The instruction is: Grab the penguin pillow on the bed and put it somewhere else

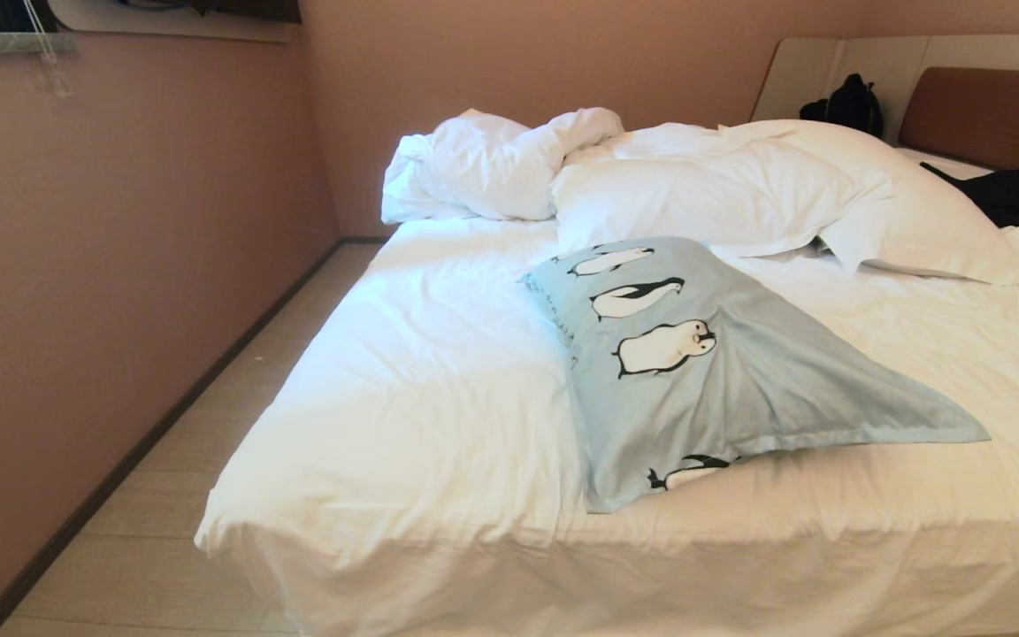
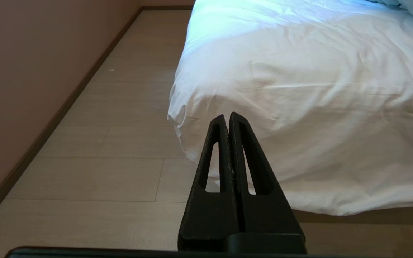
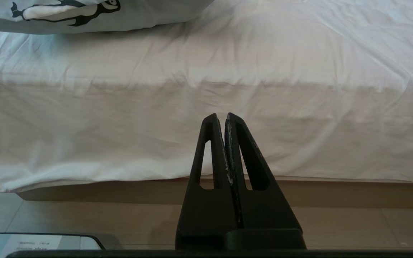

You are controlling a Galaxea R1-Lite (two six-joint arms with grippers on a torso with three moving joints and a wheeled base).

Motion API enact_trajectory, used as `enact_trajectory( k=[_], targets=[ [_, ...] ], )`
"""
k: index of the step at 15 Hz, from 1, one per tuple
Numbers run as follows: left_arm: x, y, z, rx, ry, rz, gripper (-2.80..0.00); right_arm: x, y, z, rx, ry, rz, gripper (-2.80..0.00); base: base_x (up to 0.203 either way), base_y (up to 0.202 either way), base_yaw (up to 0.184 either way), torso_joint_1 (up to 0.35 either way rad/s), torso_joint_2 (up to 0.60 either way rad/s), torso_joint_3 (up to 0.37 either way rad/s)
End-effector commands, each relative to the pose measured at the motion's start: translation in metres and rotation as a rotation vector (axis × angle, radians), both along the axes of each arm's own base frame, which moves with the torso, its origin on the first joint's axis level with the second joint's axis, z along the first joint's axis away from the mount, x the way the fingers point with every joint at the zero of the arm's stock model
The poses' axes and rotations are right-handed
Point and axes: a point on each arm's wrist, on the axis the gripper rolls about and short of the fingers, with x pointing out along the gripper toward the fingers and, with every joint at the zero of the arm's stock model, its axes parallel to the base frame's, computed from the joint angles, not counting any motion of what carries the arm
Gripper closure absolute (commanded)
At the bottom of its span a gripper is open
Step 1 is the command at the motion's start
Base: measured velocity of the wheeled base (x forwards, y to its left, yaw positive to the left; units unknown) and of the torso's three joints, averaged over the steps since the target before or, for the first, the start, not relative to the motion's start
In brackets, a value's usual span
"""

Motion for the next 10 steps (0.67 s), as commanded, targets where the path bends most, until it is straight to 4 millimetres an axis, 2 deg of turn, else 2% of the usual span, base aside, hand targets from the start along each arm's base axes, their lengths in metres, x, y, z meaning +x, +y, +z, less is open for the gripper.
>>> enact_trajectory(
  k=[1,10],
  targets=[
    [0.0001,0.0000,-0.0004,0.000,0.001,0.000,0.00,0.0000,0.0000,-0.0001,0.017,0.001,-0.001,0.00,0.000,0.000,0.000,0.000,0.00,0.000],
    [0.0001,0.0000,-0.0004,0.000,0.001,0.000,0.00,0.0000,-0.0001,0.0000,0.024,-0.001,-0.004,0.00,0.000,0.000,0.000,0.000,0.00,0.000]
  ],
)
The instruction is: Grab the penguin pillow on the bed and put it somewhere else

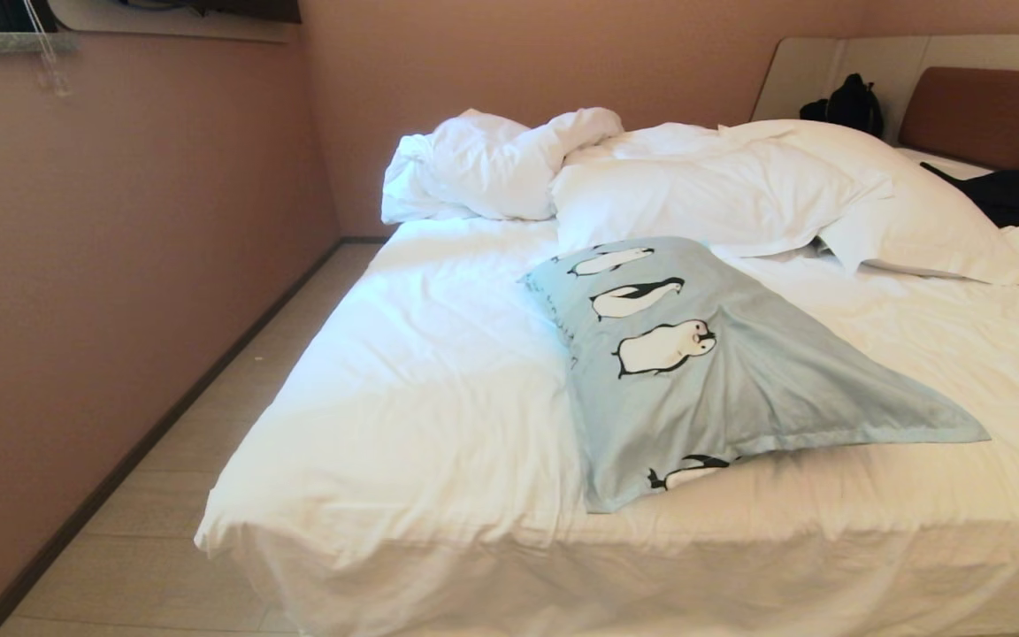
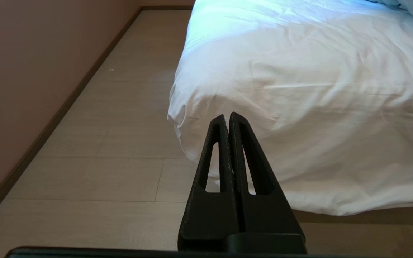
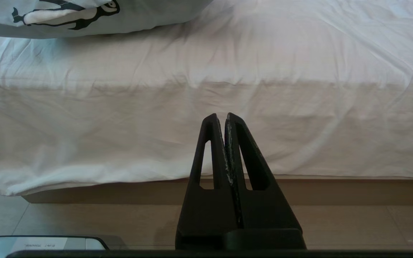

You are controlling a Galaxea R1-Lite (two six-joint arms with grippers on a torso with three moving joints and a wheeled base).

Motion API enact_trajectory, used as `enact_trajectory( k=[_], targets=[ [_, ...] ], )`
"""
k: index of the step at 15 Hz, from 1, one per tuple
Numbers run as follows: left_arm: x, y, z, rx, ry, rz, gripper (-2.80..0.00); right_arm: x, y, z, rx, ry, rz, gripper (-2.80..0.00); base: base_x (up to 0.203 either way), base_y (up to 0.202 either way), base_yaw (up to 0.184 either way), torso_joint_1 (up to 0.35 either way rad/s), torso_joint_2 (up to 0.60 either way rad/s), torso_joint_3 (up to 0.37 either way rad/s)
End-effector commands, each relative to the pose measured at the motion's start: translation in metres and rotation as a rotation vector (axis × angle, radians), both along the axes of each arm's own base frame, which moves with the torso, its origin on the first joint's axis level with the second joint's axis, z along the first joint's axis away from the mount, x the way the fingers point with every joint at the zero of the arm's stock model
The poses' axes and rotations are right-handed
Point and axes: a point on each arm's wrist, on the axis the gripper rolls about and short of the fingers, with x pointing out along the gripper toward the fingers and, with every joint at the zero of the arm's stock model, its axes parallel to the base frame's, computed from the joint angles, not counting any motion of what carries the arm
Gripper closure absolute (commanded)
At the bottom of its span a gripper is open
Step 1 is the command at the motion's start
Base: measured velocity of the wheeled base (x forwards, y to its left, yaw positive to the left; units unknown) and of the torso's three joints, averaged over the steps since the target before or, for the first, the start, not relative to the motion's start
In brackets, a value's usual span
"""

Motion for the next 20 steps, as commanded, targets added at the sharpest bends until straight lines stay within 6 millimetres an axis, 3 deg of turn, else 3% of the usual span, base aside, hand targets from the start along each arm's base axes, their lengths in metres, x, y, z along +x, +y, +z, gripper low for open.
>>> enact_trajectory(
  k=[1,20],
  targets=[
    [0.0001,0.0000,-0.0004,0.000,0.001,0.000,0.00,-0.0001,0.0000,0.0001,0.000,0.000,0.000,0.00,0.000,0.000,0.000,0.000,0.00,0.000],
    [0.0001,0.0000,-0.0004,-0.001,0.001,0.000,0.00,-0.0001,0.0000,0.0001,0.008,-0.001,0.000,0.00,0.000,0.000,0.000,0.000,0.00,0.000]
  ],
)
